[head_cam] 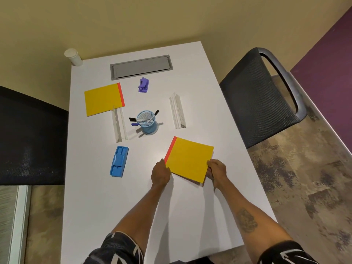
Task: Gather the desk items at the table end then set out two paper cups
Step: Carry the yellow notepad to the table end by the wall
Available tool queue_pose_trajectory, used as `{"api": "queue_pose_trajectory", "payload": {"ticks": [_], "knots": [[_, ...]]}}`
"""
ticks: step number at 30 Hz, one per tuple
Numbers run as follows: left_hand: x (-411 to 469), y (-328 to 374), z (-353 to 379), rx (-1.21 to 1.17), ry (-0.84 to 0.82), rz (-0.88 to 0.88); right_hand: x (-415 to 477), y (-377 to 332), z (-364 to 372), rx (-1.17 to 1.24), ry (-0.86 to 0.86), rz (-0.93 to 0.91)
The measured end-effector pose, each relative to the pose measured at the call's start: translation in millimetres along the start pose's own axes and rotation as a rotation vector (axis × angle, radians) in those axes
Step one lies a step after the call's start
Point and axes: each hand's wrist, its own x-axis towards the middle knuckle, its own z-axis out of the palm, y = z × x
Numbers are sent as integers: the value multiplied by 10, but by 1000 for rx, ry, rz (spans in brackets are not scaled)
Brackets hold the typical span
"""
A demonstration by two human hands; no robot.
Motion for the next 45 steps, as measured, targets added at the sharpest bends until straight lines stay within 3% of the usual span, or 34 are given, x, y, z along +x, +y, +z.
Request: {"api": "queue_pose_trajectory", "payload": {"ticks": [9,14,17,21,30,37,45], "knots": [[-213,163,101,-546,182,-405,-281,-47,-89,65,-177,-16],[-294,284,138,-919,66,-565,-386,32,-202,116,-211,12],[-401,401,149,-1135,29,-513,-461,66,-303,138,-250,2],[-640,513,235,-1222,25,-330,-522,93,-522,154,-312,-25],[-1334,995,543,-1300,122,-184,-669,53,-1354,178,-421,-128],[-1906,1486,976,-1169,52,-48,-733,-212,-2428,211,-246,-242],[-2434,2215,1570,-996,6,82,-759,-305,-3500,-97,0,-480]]}}
